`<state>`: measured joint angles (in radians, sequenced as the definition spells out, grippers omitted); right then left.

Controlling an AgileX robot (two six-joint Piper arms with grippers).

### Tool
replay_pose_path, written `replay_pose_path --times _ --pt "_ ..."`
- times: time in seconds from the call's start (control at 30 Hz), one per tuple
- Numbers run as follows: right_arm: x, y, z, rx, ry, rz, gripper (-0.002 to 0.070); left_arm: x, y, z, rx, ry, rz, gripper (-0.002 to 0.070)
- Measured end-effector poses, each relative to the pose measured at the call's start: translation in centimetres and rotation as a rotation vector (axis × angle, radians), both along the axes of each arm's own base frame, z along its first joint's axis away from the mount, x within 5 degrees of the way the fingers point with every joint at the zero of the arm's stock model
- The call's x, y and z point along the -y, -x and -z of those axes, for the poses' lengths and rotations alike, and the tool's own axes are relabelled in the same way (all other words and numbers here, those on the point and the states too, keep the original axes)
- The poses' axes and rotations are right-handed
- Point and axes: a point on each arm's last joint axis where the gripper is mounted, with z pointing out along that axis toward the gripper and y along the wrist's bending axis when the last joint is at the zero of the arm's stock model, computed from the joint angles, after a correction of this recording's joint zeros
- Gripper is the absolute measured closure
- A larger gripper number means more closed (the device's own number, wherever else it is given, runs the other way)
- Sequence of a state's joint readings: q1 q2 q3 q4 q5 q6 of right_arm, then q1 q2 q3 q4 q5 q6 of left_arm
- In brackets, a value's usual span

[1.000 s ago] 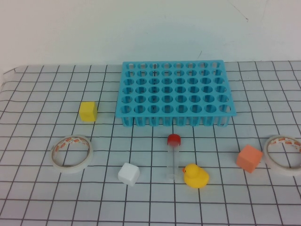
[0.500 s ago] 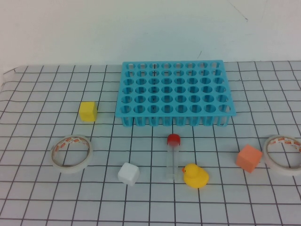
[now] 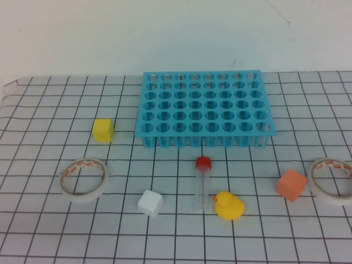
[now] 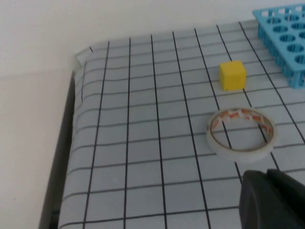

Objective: Place the test tubes

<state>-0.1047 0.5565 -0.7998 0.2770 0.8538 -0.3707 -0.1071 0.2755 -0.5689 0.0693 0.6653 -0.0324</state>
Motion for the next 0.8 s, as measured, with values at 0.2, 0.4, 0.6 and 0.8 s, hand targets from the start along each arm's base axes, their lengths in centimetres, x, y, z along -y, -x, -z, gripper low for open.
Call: replay_pose_path --times 0.2,0.4,0.6,0.8 --pt "-1.7 -6.1 1.6 -0.11 -0.07 -0.271 0.0678 0.2 -0.5 2.5 -0.088 0.011 0.007 0.0677" --pt "-4.6 -13.7 3.0 -0.209 -0.127 -0.471 0.0678 0.0 -0.9 4.5 -0.136 -0.027 -0.003 0.0677" --pt "-11.3 -20.4 5.9 -0.4 -0.054 -0.635 0.0678 0.5 -1.5 6.5 -0.147 0.088 -0.005 0.0677" --pt "-18.0 -23.7 8.6 -0.581 0.146 -0.726 0.0678 0.5 -1.5 6.6 -0.147 0.104 -0.006 0.0677"
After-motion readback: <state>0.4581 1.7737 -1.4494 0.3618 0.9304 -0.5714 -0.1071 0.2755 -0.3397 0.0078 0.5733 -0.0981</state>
